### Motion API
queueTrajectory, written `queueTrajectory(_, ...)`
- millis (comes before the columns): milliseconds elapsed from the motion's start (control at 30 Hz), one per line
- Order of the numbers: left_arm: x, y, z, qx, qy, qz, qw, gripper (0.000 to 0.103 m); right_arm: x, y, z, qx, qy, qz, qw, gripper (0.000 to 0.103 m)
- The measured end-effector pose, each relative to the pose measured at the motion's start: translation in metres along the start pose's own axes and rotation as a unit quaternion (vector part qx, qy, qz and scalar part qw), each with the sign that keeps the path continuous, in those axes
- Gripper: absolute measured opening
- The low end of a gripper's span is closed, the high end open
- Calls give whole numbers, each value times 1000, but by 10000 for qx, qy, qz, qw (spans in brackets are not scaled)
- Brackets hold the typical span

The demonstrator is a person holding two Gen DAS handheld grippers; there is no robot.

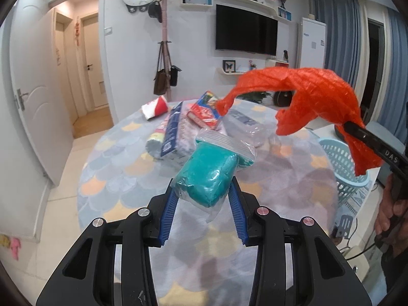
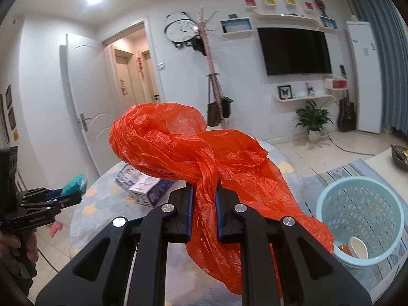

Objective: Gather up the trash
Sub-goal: 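Carry packet and red bag over the blue basket and release both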

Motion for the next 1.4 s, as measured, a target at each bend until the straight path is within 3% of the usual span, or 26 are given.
queueTrajectory(400,64,1,24,118,476,-289,9984,38,63,-23,-7,220,496,-504,9973,11)
queueTrajectory(667,128,9,57,263,925,-763,9924,38,130,-55,-6,611,935,-1210,9864,11)
queueTrajectory(867,196,30,87,241,1355,-1304,9819,38,184,-64,-28,630,1256,-1740,9747,11)
queueTrajectory(967,237,47,103,148,1572,-1706,9726,38,207,-62,-36,552,1441,-1964,9683,11)
queueTrajectory(1233,322,114,121,-601,1823,-2383,9520,38,273,-56,-63,249,2014,-2868,9363,11)
queueTrajectory(1400,357,158,110,-1136,1910,-2561,9408,39,294,-42,-80,-128,2029,-3140,9274,11)
Point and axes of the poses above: each gripper's, at about its wrist camera, not at the fingertips, and y roughly the way its jaws point, x to its right, z to its top, the point moved 7 cm from there along y, roughly the way its jaws point, and after that the axes turned 14 degrees about -x, right-handed, at the moved point
